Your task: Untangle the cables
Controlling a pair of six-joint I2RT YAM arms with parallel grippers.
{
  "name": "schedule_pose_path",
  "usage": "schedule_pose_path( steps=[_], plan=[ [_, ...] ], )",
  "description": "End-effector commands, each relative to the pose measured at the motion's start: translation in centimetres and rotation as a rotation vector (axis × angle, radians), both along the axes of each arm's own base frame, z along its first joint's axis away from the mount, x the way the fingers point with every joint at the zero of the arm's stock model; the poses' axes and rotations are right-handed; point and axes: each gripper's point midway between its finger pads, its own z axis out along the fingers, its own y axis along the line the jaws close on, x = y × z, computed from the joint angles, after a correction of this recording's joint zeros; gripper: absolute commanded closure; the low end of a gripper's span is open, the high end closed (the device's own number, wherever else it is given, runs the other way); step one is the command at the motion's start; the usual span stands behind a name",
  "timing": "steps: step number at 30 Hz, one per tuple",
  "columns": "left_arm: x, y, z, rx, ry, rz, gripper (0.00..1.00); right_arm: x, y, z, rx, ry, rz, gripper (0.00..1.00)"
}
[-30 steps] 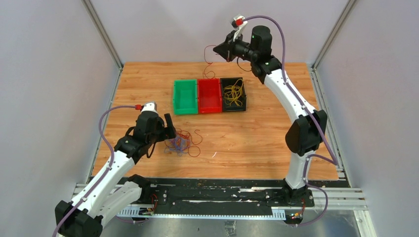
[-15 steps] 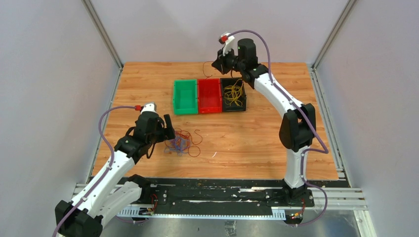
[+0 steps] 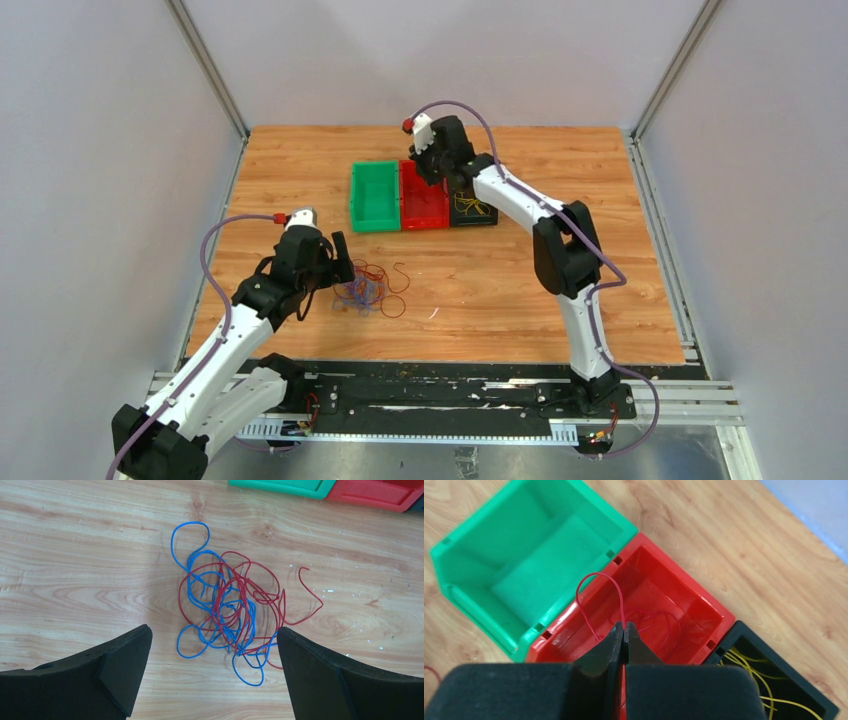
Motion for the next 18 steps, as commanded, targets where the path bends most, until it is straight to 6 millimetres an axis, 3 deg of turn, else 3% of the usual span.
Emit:
schedule_pose_path(
  steps=[1,10,18],
  plan=[
    [-0.2,0.0,0.3,-0.009,-0.006,0.008,0.0,0.8,-0.2,-2.9,-0.058,0.042,-0.052,1.0],
    [-0.2,0.0,0.3,-0.008,-0.003,0.013,0.0,1.2,0.8,-7.4,-0.089,0.094,-0.013,1.0],
    [-0.2,0.1,0.2,-0.005,0.003,0.017,0.0,1.4,1.0,-9.1,-0.118,0.102,0.014,1.0]
  ],
)
